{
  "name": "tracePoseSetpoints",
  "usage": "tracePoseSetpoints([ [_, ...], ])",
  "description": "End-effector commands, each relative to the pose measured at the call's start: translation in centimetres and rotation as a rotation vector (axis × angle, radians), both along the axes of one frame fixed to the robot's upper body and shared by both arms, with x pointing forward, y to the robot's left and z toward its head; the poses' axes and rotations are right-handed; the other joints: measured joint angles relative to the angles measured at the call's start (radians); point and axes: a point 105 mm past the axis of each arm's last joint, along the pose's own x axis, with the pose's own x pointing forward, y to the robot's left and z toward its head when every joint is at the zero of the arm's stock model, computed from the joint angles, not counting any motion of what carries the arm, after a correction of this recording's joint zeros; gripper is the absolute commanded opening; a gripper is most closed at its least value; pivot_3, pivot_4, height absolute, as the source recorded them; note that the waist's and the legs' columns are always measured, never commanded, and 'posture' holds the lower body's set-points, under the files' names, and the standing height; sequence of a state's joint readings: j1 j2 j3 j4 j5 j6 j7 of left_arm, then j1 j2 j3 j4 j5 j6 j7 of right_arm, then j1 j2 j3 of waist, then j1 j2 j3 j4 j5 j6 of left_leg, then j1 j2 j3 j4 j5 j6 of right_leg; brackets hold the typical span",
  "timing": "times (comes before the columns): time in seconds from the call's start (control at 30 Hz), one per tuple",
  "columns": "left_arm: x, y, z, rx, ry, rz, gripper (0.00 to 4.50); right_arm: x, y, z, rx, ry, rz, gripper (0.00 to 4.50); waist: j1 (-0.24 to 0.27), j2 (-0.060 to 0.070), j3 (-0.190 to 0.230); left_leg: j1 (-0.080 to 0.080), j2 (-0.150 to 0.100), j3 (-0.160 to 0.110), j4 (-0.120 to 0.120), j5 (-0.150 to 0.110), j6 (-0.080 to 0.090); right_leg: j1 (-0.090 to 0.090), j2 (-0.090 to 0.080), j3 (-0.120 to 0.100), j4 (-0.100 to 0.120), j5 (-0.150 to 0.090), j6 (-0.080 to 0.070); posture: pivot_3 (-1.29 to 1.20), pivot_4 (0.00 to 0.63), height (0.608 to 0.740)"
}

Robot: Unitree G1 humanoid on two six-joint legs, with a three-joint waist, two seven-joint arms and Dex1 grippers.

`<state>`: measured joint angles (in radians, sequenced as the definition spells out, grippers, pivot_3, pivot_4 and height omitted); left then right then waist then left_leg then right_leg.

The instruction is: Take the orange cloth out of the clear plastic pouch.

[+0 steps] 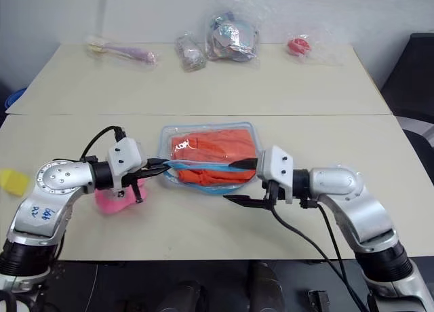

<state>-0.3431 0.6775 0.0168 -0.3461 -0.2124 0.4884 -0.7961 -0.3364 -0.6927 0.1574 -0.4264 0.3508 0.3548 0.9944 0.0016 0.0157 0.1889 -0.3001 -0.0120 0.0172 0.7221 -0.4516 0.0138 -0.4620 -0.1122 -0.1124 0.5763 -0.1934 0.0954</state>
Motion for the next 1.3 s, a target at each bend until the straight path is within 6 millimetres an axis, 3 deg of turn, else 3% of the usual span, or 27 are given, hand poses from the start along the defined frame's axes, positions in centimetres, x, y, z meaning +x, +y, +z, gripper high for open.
tracePoseSetpoints([
  [0.03,-0.4,-1.3,1.1,-0.032,-0.037,-0.007,0.00,0.2,0.5,-0.1,-0.014,-0.088,-0.030,2.02,-0.001,0.000,0.000,0.000,0.000,0.000,0.000,0.000,0.000,0.000,0.000,0.000,0.000,0.000,0.000,0.00,0.150,0.740],
  [0.2,-0.6,-2.5,0.9,-0.045,-0.036,-0.026,0.00,2.4,0.1,-1.4,-0.075,-0.170,-0.157,0.27,-0.002,0.000,0.000,0.001,0.000,0.000,0.000,0.000,0.000,0.000,0.000,0.001,0.000,0.000,0.000,0.00,0.150,0.740],
  [0.37,-0.6,-2.9,0.7,-0.035,-0.038,-0.037,0.00,3.5,-0.1,-2.3,-0.129,-0.230,-0.213,0.27,-0.002,0.000,0.000,0.000,0.000,0.000,0.000,0.000,0.000,0.000,0.000,0.001,0.000,0.000,0.000,0.00,0.150,0.740],
  [0.47,-0.6,-3.1,0.7,-0.037,-0.038,-0.039,0.00,3.8,-0.4,-2.6,-0.162,-0.261,-0.236,0.90,-0.002,0.000,0.000,0.000,0.000,0.000,0.000,0.000,0.000,0.000,0.000,0.001,0.000,0.000,0.000,0.00,0.150,0.740],
  [0.63,-0.5,-3.2,0.6,-0.038,-0.037,-0.042,0.00,4.8,-0.9,-2.5,-0.210,-0.365,-0.321,2.41,-0.002,0.000,0.000,0.000,0.000,0.000,0.000,0.000,0.000,0.000,0.000,0.001,0.000,0.000,0.000,0.00,0.150,0.740],
  [1.03,-0.5,-3.3,0.6,-0.040,-0.042,-0.042,0.00,4.7,-1.0,-4.1,-0.372,-0.475,-0.288,2.41,-0.002,0.000,0.000,0.000,0.000,0.000,0.000,0.000,0.000,0.000,0.000,0.001,0.000,0.000,0.000,0.00,0.150,0.740],
  [1.3,-0.7,-3.8,0.7,-0.046,-0.041,-0.055,0.00,6.3,-0.9,-4.4,-0.481,-0.586,-0.340,2.41,-0.005,0.000,0.000,0.001,0.000,0.001,0.000,0.000,0.000,0.001,0.000,0.001,0.000,0.000,0.000,0.00,0.150,0.740],
])
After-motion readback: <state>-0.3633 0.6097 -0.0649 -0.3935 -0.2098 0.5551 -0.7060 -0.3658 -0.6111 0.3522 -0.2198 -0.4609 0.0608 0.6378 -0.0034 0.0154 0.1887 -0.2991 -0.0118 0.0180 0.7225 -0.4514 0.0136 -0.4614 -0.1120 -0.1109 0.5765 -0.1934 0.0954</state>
